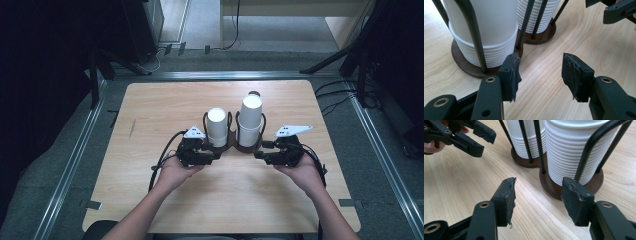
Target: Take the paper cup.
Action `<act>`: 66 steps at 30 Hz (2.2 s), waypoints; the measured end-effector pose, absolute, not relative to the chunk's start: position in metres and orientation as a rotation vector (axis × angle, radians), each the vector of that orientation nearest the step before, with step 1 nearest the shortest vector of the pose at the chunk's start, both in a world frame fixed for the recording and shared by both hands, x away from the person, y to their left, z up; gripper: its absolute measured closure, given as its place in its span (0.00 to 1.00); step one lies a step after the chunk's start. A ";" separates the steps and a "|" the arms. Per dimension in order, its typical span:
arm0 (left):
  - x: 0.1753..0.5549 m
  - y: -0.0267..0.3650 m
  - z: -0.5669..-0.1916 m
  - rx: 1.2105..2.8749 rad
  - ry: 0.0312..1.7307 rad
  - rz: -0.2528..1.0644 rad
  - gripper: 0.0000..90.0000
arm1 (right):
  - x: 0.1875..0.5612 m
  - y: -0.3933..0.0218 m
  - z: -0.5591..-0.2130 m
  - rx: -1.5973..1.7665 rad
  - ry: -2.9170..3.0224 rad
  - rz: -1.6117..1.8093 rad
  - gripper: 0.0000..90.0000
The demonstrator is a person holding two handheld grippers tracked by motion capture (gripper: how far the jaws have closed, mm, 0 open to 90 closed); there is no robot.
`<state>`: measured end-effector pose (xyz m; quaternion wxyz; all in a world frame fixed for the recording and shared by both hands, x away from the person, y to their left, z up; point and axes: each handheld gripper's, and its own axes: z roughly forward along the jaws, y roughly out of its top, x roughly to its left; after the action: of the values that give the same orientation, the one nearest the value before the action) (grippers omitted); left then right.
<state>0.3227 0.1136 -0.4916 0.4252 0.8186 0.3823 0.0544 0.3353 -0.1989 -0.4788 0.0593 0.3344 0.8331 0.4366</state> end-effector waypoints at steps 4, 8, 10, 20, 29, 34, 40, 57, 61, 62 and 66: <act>0.323 0.112 -0.492 2.055 0.951 0.153 0.54 | 0.335 -0.201 -0.479 1.018 2.531 1.333 0.51; 0.322 0.110 -0.490 2.073 0.933 0.190 0.55 | 0.334 -0.204 -0.477 1.008 2.529 1.321 0.50; 0.321 0.109 -0.489 2.077 0.928 0.203 0.57 | 0.333 -0.204 -0.477 0.998 2.524 1.316 0.49; 0.319 0.097 -0.484 2.085 0.885 0.230 0.67 | 0.328 -0.210 -0.472 0.953 2.541 1.264 0.43; 0.322 0.069 -0.475 2.040 0.909 0.205 0.80 | 0.330 -0.218 -0.456 0.968 2.488 1.265 0.41; 0.322 0.047 -0.471 2.020 0.931 0.184 0.85 | 0.335 -0.222 -0.444 0.970 2.467 1.278 0.39; 0.325 0.028 -0.466 1.985 0.984 0.214 0.88 | 0.345 -0.225 -0.423 0.967 2.418 1.297 0.36; 0.338 0.006 -0.466 1.931 1.086 0.320 0.99 | 0.380 -0.196 -0.389 0.926 2.396 1.278 0.31; 0.342 0.003 -0.465 1.929 1.103 0.332 0.99 | 0.385 -0.186 -0.390 0.928 2.398 1.274 0.30; 0.342 0.003 -0.464 1.928 1.106 0.338 0.99 | 0.386 -0.183 -0.390 0.926 2.400 1.273 0.30; 0.342 0.002 -0.462 1.931 1.101 0.358 0.99 | 0.388 -0.177 -0.389 0.904 2.409 1.253 0.30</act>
<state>0.3423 0.0016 -0.4617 0.4306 0.7741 0.4413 0.1436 0.3879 -0.1766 -0.3888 0.1396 0.3127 0.8335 0.4336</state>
